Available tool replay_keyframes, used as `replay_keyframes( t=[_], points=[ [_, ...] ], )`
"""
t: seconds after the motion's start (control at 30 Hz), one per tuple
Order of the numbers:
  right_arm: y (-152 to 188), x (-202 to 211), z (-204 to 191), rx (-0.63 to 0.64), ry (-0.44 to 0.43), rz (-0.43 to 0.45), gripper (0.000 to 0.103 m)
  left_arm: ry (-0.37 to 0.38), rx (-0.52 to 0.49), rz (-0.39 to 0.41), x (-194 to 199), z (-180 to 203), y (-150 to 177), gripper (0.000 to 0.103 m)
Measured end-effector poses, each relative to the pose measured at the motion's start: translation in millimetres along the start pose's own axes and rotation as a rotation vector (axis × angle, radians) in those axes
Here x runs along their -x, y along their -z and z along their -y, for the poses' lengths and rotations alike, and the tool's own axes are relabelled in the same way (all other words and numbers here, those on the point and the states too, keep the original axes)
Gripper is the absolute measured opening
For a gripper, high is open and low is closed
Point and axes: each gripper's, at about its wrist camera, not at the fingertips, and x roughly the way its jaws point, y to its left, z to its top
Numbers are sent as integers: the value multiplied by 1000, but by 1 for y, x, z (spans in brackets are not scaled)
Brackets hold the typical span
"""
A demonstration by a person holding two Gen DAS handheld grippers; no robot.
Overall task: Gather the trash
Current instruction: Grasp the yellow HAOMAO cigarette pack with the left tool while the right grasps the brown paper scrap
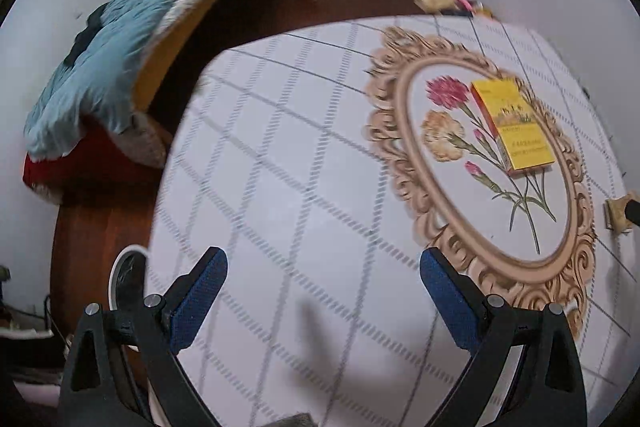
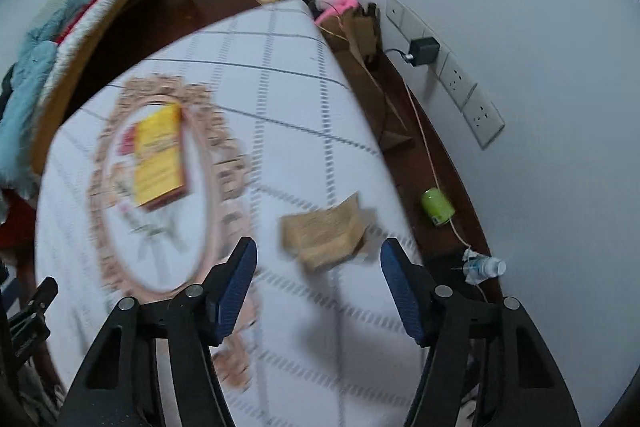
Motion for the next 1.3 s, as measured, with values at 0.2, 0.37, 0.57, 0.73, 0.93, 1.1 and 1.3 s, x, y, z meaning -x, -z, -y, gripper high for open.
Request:
replay_keyframes(
  t=[0.2, 0.37, 0.57, 0.73, 0.93, 1.1, 1.3],
  points=[
    [-16, -34, 12, -35, -26, 18, 19, 34, -6, -34, -19, 30, -21, 99],
    [-21, -37, 3, -70, -63, 39, 7, 139, 18, -78, -32, 56, -57, 99],
    [-40, -42, 10, -177, -102, 44, 7, 275, 32, -195, -55, 98, -97, 98],
    [-49, -47, 15, -217, -101, 32, 7, 292, -6, -223, -69, 129, -110, 97],
    [-44, -47, 14, -208, -103, 19, 7, 251, -20, -145, -61, 126, -113, 55],
    [-32, -32, -1, -166, -132, 27, 7, 226, -26, -83, -42, 96, -101, 55],
    [-8, -2, -42, -103, -216, 35, 7, 187, -4, 30, 4, 32, -72, 55]
  ],
)
